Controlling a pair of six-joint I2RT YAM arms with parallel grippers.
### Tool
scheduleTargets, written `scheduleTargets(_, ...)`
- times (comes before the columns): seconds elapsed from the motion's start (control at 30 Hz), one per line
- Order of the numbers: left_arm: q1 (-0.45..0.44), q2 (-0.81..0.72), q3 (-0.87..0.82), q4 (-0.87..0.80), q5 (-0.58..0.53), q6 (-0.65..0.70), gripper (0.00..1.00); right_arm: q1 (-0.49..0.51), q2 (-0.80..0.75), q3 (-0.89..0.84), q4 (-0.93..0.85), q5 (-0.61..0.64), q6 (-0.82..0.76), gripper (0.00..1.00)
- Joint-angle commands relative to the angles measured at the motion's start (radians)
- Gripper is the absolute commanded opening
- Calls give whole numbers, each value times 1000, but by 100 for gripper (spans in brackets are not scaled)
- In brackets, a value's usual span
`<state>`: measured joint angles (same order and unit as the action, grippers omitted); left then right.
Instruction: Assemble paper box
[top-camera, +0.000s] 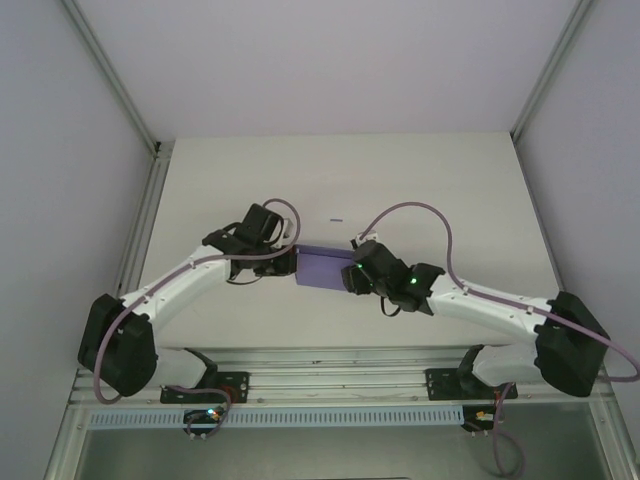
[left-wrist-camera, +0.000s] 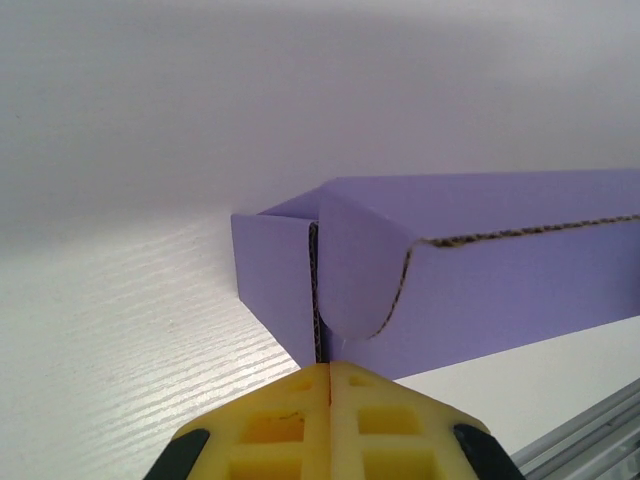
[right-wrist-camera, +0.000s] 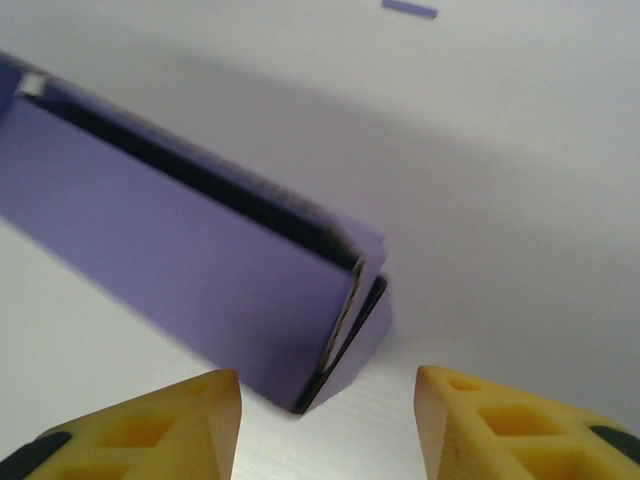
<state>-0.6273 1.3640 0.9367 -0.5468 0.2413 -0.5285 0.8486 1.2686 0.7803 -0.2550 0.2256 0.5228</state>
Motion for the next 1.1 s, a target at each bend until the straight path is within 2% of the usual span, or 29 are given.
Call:
scheduleTargets(0.0,-10,56,-53,-125,-64,-30,0,-62,-95,-28,23,-164,14,56)
scheduleTargets(0.13,-19,60,-52,-96,-33,-43,0,-127,-138,-41,83,-255,17,55)
scheduleTargets(0.27,-22,69,-42,-94,-37,-43,0,-131,-129,9,15,-163,18,63)
scheduleTargets(0.4,-24,79,-35,-102,-31,-39,0,-146,-100,56,18,-96,77,63)
scheduleTargets(0.53,-23,79,-32,-96,-27,-45,0,-131,-53,83,-20,-184,43,63)
scheduleTargets(0.67,-26,78,-19,-95,-28,-49,0,-111,-60,43,-57,-109,66,54)
scheduleTargets(0.8,-27,77,-7,-97,-17,-44,0,-98,-15,44,-47,-85,64,44)
scheduleTargets(0.9,-29,77,-4,-102,-16,-44,0,-91,34,74,-62,-46,70,43)
scheduleTargets(0.97,-29,76,-6,-101,-17,-44,0,-89,52,83,-72,-9,81,38)
scheduleTargets(1.07,-32,76,-6,-102,-14,-42,0,-86,57,86,-69,15,80,36)
